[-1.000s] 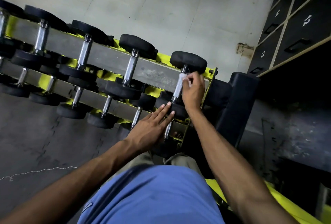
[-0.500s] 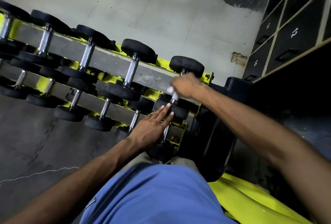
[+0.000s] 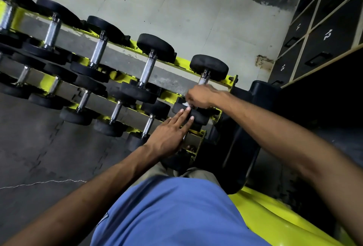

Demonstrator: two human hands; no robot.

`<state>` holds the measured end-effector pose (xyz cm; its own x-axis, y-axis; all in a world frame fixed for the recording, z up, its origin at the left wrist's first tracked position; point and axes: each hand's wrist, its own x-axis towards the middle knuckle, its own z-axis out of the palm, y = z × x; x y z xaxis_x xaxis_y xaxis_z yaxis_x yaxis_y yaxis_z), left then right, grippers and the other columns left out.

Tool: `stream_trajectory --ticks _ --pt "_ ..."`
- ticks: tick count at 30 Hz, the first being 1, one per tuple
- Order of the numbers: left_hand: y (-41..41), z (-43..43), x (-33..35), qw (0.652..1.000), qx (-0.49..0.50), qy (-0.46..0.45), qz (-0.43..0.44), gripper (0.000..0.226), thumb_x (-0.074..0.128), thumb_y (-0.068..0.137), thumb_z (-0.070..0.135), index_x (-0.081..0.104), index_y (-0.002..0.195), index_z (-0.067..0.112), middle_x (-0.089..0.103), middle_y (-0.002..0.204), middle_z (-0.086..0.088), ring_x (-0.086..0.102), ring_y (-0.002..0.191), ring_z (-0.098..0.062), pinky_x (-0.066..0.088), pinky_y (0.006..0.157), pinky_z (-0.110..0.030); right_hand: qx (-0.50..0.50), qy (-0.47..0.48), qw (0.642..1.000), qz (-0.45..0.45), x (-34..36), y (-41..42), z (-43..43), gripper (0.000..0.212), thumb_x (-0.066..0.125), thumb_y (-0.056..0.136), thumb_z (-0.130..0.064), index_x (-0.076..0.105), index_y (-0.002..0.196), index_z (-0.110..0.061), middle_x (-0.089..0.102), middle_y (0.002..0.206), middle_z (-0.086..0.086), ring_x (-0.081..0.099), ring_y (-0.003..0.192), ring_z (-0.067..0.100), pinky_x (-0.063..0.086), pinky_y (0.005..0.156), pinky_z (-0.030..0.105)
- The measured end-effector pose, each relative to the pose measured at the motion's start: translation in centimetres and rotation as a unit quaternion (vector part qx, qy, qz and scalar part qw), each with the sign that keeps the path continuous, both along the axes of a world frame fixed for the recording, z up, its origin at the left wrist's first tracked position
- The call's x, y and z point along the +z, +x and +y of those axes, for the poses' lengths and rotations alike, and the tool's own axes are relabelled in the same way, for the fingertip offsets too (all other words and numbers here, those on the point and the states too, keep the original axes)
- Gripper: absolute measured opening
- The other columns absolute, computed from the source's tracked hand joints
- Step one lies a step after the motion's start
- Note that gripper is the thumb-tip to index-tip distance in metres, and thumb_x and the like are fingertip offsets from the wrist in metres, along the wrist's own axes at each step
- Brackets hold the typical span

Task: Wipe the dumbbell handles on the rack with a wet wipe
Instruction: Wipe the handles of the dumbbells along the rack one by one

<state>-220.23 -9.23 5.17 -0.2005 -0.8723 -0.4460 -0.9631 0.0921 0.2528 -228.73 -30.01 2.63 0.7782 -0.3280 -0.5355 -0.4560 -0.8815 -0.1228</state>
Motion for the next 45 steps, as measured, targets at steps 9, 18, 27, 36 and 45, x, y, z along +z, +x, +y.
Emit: stream_trajectory --ticks 9,18,27,36,45 --pt "0.2 0.0 0.1 1.000 -0.005 -0.003 0.000 0.089 0.055 0.101 0.028 -0.003 0.168 0.015 -0.024 0.171 -0.014 -0.011 0.162 -0.027 0.019 0.130 -0.042 -0.217 -0.038 0.923 -0.315 -2.9 -5.5 2.9 0.014 0.063 0.094 -0.023 0.060 0.107 -0.022 0.050 0.106 0.000 0.062 0.083 0.025 0.046 0.063 0.030" --pt "0.0 0.4 0.5 1.000 0.000 -0.006 -0.005 0.088 0.053 0.101 0.024 -0.004 0.168 0.015 -0.025 0.171 -0.013 -0.012 0.161 -0.026 0.020 0.128 -0.040 -0.653 0.095 0.650 -0.377 -5.0 -2.6 5.3 0.023 0.052 0.101 -0.027 0.067 0.095 -0.010 0.070 0.092 0.008 0.062 0.084 0.027 0.038 0.065 0.032" --pt "-0.4 0.2 0.7 1.000 0.002 0.004 -0.015 0.093 0.059 0.099 0.028 -0.002 0.168 0.015 -0.024 0.171 -0.013 -0.012 0.161 -0.026 0.023 0.126 -0.039 -0.750 0.478 0.254 -0.379 -3.9 -1.5 -2.4 0.036 0.032 0.100 -0.015 0.067 0.096 -0.007 0.074 0.090 0.016 0.068 0.086 0.033 0.050 0.088 0.044" --pt "-0.5 0.0 0.4 1.000 -0.003 -0.002 -0.021 0.090 0.057 0.101 0.028 -0.001 0.168 0.013 -0.023 0.171 -0.015 -0.011 0.162 -0.028 0.023 0.126 -0.039 -0.674 0.316 0.605 -0.284 -5.2 -4.4 2.7 0.022 0.055 0.095 -0.014 0.072 0.082 -0.012 0.073 0.089 0.009 0.064 0.079 0.026 0.043 0.069 0.025" --pt "3.4 -0.7 2.3 0.990 0.088 -0.057 0.091 0.063 0.059 0.101 0.036 0.042 0.160 0.027 0.026 0.172 -0.001 0.044 0.148 -0.023 0.042 0.116 -0.037 -0.555 0.147 0.763 -0.296 0.2 -3.9 6.2 0.028 0.062 0.090 -0.029 0.068 0.073 -0.008 0.070 0.074 0.006 0.064 0.070 0.023 0.051 0.065 0.036"
